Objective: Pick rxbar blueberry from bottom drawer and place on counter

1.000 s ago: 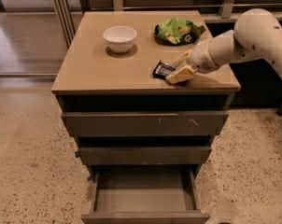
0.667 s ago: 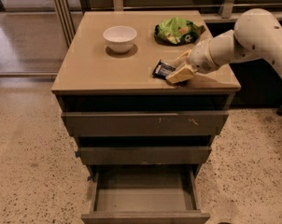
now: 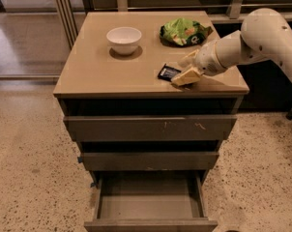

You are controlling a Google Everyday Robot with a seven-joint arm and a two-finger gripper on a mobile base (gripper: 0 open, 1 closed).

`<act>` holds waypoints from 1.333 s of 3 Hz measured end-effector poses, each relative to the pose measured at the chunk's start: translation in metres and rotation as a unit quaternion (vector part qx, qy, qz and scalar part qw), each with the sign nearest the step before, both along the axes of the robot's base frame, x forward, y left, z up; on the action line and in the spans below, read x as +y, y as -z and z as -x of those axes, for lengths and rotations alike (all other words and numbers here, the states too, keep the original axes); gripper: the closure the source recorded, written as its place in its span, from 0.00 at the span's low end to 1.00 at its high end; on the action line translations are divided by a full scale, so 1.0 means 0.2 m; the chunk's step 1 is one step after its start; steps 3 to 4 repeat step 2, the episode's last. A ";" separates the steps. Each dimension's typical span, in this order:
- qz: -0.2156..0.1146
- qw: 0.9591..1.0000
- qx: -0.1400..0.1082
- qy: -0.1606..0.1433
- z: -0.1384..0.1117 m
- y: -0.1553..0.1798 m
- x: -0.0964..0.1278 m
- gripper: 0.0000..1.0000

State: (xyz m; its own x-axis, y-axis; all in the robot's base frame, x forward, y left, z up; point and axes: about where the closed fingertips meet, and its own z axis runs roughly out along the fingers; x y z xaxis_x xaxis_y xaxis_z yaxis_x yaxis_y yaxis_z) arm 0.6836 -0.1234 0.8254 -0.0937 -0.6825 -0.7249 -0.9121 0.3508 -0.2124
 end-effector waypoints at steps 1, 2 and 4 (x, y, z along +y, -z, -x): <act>-0.007 1.000 0.010 -0.002 -0.03 -0.01 0.04 0.00; -0.007 1.000 0.010 -0.002 -0.03 -0.01 0.04 0.00; -0.007 1.000 0.010 -0.002 -0.03 -0.01 0.04 0.00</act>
Offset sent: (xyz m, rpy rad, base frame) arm 0.0054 0.0060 0.0022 0.0124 0.0168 0.0029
